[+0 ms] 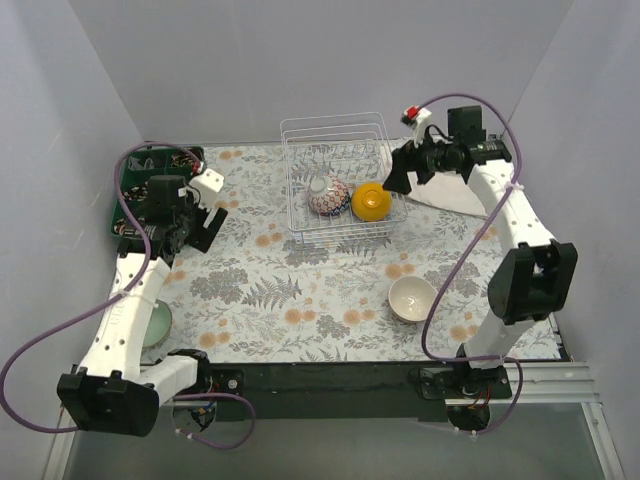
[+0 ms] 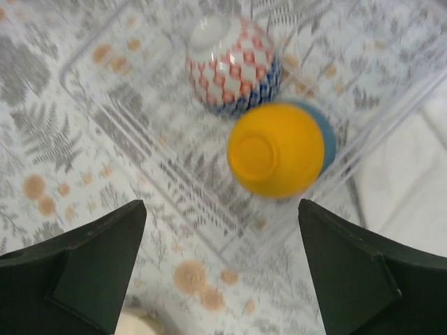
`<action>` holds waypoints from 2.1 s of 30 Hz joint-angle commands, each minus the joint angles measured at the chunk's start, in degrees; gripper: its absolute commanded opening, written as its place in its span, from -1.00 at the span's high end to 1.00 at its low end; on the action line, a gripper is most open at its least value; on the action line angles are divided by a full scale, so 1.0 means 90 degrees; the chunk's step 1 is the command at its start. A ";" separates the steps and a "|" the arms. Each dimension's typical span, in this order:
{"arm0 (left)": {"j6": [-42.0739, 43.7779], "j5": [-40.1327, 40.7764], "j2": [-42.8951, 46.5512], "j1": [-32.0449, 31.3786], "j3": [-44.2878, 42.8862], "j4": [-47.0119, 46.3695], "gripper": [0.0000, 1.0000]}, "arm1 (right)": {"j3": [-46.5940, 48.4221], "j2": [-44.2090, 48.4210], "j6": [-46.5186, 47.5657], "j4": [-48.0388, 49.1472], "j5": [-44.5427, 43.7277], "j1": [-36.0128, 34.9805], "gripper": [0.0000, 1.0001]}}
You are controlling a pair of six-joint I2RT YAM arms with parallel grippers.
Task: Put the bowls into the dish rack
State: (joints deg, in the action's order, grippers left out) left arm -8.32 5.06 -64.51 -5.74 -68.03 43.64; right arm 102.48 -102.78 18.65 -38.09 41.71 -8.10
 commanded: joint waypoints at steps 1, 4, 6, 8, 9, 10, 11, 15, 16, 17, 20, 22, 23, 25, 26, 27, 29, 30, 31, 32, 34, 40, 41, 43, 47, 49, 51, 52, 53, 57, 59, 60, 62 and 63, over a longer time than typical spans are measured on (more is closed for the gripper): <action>-0.0198 0.0610 0.0439 0.0139 0.0604 0.1371 -0.72 | -0.1725 0.1767 0.0913 0.0676 -0.1966 -0.0563 -0.97; -0.0345 0.0707 0.0635 0.0227 0.0937 0.1605 -0.75 | -0.3189 0.2734 0.0945 0.1037 -0.2691 -0.0818 -0.97; -0.0511 0.0882 0.0451 0.0256 0.1181 0.1957 -0.75 | -0.3775 0.3059 0.0780 0.0980 -0.2896 -0.0829 -0.97; -0.0793 0.1000 0.0313 0.0266 0.1240 0.2298 -0.74 | -0.3954 0.3343 0.0498 0.0767 -0.3129 -0.0839 -0.97; -0.0882 0.1020 0.0274 0.0286 0.1192 0.2358 -0.74 | -0.3955 0.3412 0.0486 0.0649 -0.3141 -0.0839 -0.97; -0.1037 0.1000 0.0264 0.0286 0.1124 0.2397 -0.74 | -0.3906 0.3567 0.0495 0.0551 -0.3112 -0.0839 -0.96; -0.1068 0.1000 0.0254 0.0286 0.1065 0.2465 -0.74 | -0.3761 0.3617 0.0573 0.0192 -0.3024 -0.0839 -0.95; -0.1400 0.1175 0.0068 0.0296 0.0869 0.2944 -0.68 | -0.2735 0.3530 0.0991 -0.0950 -0.2838 -0.0858 -0.84; -0.1410 0.1369 0.0175 0.0305 0.0947 0.2925 -0.66 | -0.2550 0.3501 0.1052 -0.1070 -0.2886 -0.0868 -0.79; -0.1352 0.1458 0.0253 0.0315 0.1015 0.2896 -0.63 | -0.2500 0.3520 0.1091 -0.1139 -0.3042 -0.0858 -0.78; -0.1225 0.1838 0.0594 0.0325 0.1415 0.2653 -0.56 | -0.2257 0.3520 0.1238 -0.1402 -0.3199 -0.0858 -0.76; -0.1243 0.1908 0.0683 0.0344 0.1689 0.2641 -0.52 | -0.2139 0.3530 0.1180 -0.1598 -0.3297 -0.0858 -0.75; -0.1312 0.1889 0.0674 0.0364 0.1738 0.2661 -0.49 | -0.2032 0.3539 0.1150 -0.1656 -0.3384 -0.0868 -0.75; -0.1420 0.1840 0.0635 0.0413 0.1758 0.2700 -0.43 | -0.2011 0.3597 0.1063 -0.1696 -0.3404 -0.0868 -0.75; -0.1429 0.1830 0.0596 0.0442 0.1758 0.2749 -0.41 | -0.2021 0.3617 0.1023 -0.1686 -0.3433 -0.0868 -0.74; -0.1439 0.1811 0.0528 0.0481 0.1739 0.2768 -0.40 | -0.2011 0.3637 0.0946 -0.1677 -0.3443 -0.0868 -0.75; -0.1459 0.1733 0.0498 0.0501 0.1748 0.2730 -0.36 | -0.1972 0.3627 0.0712 -0.1706 -0.3424 -0.0868 -0.75; -0.1459 0.1607 0.0459 0.0501 0.1787 0.2710 -0.35 | -0.2001 0.3637 0.0691 -0.1696 -0.3395 -0.0868 -0.75; -0.1488 0.1596 0.0372 0.0501 0.1845 0.2671 -0.33 | -0.2050 0.3714 0.0701 -0.1696 -0.3366 -0.0868 -0.75; -0.1498 0.1606 0.0303 0.0501 0.1991 0.2642 -0.31 | -0.2137 0.3773 0.0710 -0.1648 -0.3375 -0.0868 -0.75; -0.1498 0.1470 0.0157 0.0501 0.2070 0.2612 -0.27 | -0.2313 0.3948 0.0710 -0.1647 -0.3424 -0.0858 -0.74; -0.1547 0.1439 -0.0088 0.0501 0.2353 0.2174 -0.21 | -0.2411 0.4232 0.0808 -0.1735 -0.3453 -0.0868 -0.76; -0.1518 0.1469 -0.0098 0.0510 0.2392 0.2028 -0.21 | -0.2441 0.4262 0.0808 -0.1725 -0.3482 -0.0868 -0.77; -0.1527 0.1566 -0.0039 0.0530 0.2500 0.1823 -0.22 | -0.2480 0.4291 0.0663 -0.1725 -0.3492 -0.0868 -0.77; -0.1537 0.1605 0.0281 0.0840 0.2898 0.1793 -0.15 | -0.2684 0.4331 0.0496 -0.1628 -0.3239 -0.0868 -0.77; -0.1527 0.1528 0.0351 0.0969 0.3163 0.1704 -0.06 | -0.2695 0.4311 0.0466 -0.1637 -0.3248 -0.0858 -0.77; -0.1595 0.1440 0.0420 0.1076 0.3281 0.1627 0.06 | -0.2705 0.4272 0.0457 -0.1657 -0.3238 -0.0868 -0.77; -0.1605 0.1440 0.0439 0.1203 0.3359 0.1587 0.11 | -0.2705 0.4272 0.0466 -0.1686 -0.3219 -0.0868 -0.77; -0.1625 0.1362 0.0459 0.1243 0.3360 0.1577 0.16 | -0.2705 0.4262 0.0466 -0.1706 -0.3209 -0.0868 -0.77; -0.1635 0.1196 0.0508 0.1428 0.3262 0.1665 0.32 | -0.2724 0.4213 0.0447 -0.1706 -0.3131 -0.0868 -0.76; -0.1586 0.1205 0.0498 0.1419 0.3088 0.1762 0.60 | -0.2744 0.4194 0.0437 -0.1677 -0.3034 -0.0858 -0.75; -0.1586 0.1080 0.0508 0.1419 0.2970 0.1956 0.69 | -0.2763 0.4203 0.0437 -0.1667 -0.3014 -0.0868 -0.75; -0.1537 0.0875 0.0488 0.1419 0.2503 0.2172 0.91 | -0.2792 0.4233 0.0447 -0.1608 -0.3043 -0.0868 -0.75; -0.1518 0.0709 0.0469 0.1428 0.2326 0.2386 0.98 | -0.2870 0.4242 0.0447 -0.1598 -0.3062 -0.0868 -0.75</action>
State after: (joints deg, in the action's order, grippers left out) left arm -22.52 16.10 -61.45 6.81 -39.72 61.54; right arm 77.76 -65.04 23.46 -53.89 13.06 -15.81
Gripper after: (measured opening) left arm 0.082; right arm 0.874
